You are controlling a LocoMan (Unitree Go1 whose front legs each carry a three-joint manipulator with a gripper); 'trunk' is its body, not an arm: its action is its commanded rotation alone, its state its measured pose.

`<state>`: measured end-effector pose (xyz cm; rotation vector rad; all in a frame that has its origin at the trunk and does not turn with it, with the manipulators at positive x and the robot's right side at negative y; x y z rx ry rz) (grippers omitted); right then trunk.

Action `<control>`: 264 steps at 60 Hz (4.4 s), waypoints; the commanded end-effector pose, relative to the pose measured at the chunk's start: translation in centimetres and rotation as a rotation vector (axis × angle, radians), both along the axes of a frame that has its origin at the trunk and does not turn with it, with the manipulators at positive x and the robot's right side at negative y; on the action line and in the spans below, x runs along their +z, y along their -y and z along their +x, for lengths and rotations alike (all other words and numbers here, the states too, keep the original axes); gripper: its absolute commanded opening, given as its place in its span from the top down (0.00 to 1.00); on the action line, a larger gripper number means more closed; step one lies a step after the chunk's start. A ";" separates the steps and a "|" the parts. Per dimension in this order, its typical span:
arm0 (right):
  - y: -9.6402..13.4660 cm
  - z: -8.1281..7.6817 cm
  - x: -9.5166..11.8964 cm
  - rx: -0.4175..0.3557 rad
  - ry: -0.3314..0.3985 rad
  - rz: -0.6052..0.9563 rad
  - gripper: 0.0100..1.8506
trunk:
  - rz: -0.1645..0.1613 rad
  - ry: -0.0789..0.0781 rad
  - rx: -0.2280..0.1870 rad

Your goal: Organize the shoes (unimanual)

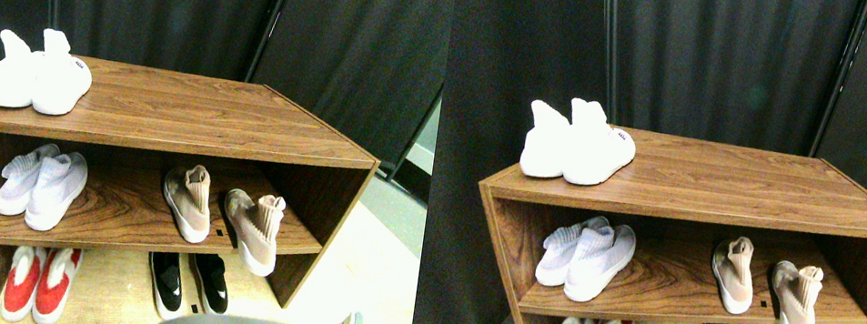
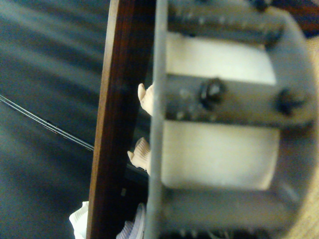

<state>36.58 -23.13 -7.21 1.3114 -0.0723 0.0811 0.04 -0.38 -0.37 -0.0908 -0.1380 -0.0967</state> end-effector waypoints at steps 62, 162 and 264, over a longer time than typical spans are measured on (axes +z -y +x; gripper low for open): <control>-0.6 9.4 -1.1 -0.052 -0.108 0.038 0.23 | -0.041 0.001 0.034; 5.6 2.7 3.6 -0.211 0.143 -0.118 0.97 | -0.019 -0.005 0.011; 2.2 13.7 -0.8 -0.244 0.013 0.028 0.97 | -0.075 -0.019 0.098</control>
